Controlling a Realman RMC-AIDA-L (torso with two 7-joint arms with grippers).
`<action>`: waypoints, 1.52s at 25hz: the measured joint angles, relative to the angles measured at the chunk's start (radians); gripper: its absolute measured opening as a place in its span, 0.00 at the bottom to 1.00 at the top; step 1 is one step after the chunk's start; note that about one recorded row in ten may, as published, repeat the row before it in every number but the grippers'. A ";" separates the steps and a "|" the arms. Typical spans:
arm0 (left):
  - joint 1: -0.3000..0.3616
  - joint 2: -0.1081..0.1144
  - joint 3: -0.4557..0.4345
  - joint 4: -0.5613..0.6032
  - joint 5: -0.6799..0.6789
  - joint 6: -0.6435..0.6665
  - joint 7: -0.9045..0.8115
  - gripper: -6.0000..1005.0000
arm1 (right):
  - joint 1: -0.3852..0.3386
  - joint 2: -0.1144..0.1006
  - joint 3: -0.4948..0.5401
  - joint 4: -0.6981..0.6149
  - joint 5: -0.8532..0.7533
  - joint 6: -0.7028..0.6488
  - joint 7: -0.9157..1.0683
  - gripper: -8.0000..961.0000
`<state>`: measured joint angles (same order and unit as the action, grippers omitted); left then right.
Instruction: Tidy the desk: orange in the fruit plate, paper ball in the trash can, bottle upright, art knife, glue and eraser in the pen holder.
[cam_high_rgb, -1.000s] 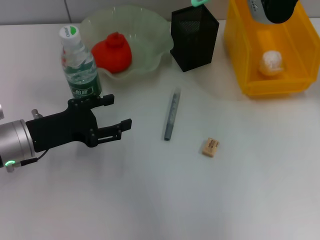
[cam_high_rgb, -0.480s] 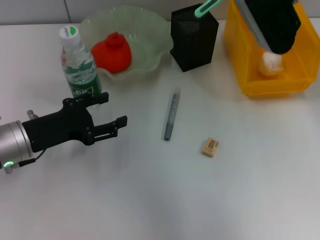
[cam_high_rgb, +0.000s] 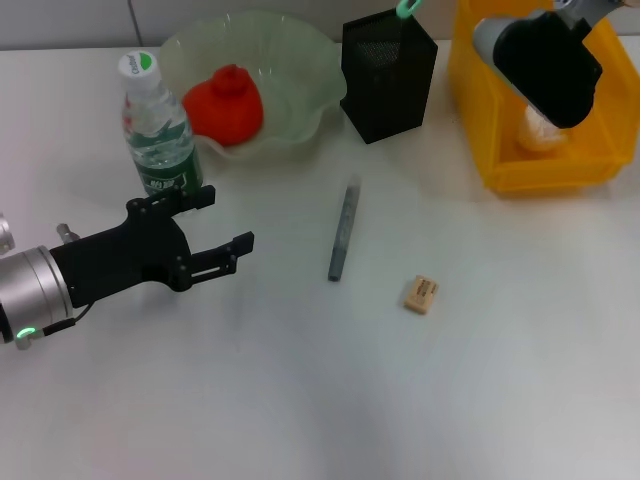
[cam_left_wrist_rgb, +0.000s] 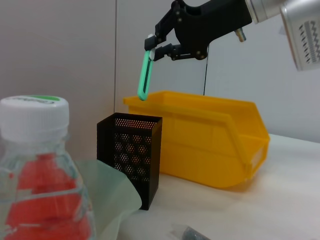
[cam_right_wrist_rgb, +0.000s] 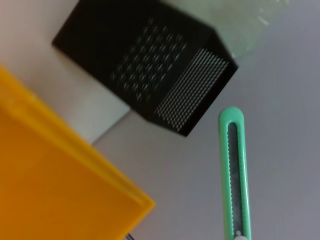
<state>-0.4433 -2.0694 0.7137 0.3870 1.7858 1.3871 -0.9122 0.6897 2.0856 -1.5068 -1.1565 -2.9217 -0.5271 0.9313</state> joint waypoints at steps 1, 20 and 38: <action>-0.004 -0.001 0.000 -0.009 -0.003 -0.013 0.012 0.81 | -0.004 0.000 -0.003 0.010 0.000 0.027 -0.024 0.22; -0.008 -0.003 0.000 -0.074 -0.049 -0.041 0.104 0.81 | -0.037 0.005 -0.185 0.191 0.003 0.407 -0.325 0.23; 0.005 -0.003 0.007 -0.076 -0.048 -0.037 0.112 0.81 | -0.070 0.007 -0.257 0.274 0.010 0.589 -0.433 0.24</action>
<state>-0.4387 -2.0724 0.7211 0.3106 1.7378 1.3496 -0.8006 0.6193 2.0924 -1.7640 -0.8824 -2.9114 0.0616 0.4984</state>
